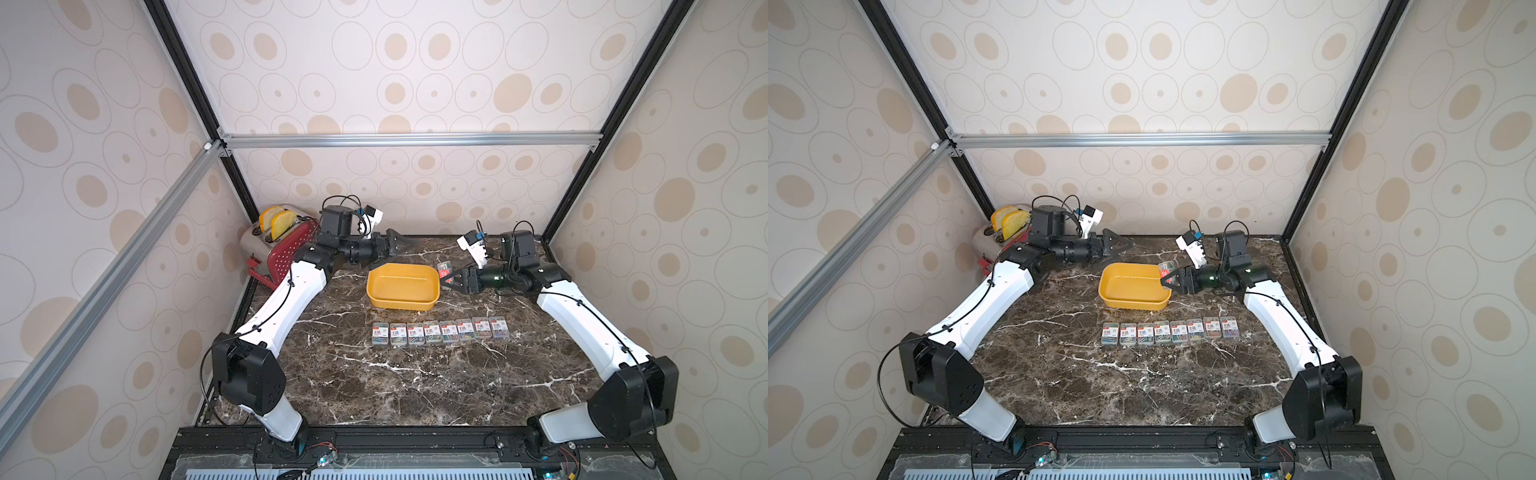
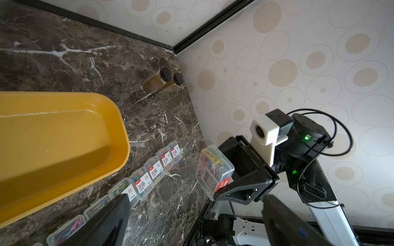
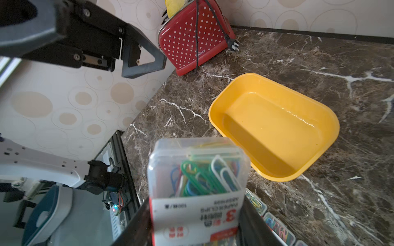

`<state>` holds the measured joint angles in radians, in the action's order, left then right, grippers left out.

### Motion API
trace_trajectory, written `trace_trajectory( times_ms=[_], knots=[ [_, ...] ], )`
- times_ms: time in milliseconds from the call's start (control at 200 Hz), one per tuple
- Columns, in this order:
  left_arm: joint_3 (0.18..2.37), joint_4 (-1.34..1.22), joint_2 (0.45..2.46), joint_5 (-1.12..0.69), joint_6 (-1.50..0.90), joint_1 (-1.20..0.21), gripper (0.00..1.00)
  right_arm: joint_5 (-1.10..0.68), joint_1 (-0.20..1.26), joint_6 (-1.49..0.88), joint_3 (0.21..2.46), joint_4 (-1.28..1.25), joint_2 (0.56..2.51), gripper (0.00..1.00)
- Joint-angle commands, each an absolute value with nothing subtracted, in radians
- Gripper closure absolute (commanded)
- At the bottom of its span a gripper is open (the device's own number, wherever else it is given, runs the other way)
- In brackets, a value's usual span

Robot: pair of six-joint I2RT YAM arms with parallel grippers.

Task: Take the paper clips out of the storage box
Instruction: Place the boxed paper clips at the center of the board.

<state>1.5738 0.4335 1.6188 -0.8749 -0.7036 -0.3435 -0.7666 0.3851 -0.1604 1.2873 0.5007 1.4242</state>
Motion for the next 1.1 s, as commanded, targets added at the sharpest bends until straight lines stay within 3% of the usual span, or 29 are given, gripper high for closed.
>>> trace_trajectory(
  times_ms=[0,255,511,1092],
  knots=[
    [1.603,0.604,1.595,-0.891,-0.574,-0.339,0.01,-0.666,0.43,0.002,1.246,0.534,1.39,1.0],
    [1.51,0.684,1.573,-0.903,-0.519,-0.339,0.01,-0.417,0.577,0.246,1.092,0.456,1.331,1.0],
    [1.417,0.653,1.574,-0.949,-0.525,-0.363,0.01,-0.301,0.651,0.33,1.039,0.382,1.329,1.0],
    [1.313,0.446,1.619,-0.974,-0.635,-0.468,0.01,-0.274,0.697,0.365,1.012,0.329,1.33,1.0]
  ],
)
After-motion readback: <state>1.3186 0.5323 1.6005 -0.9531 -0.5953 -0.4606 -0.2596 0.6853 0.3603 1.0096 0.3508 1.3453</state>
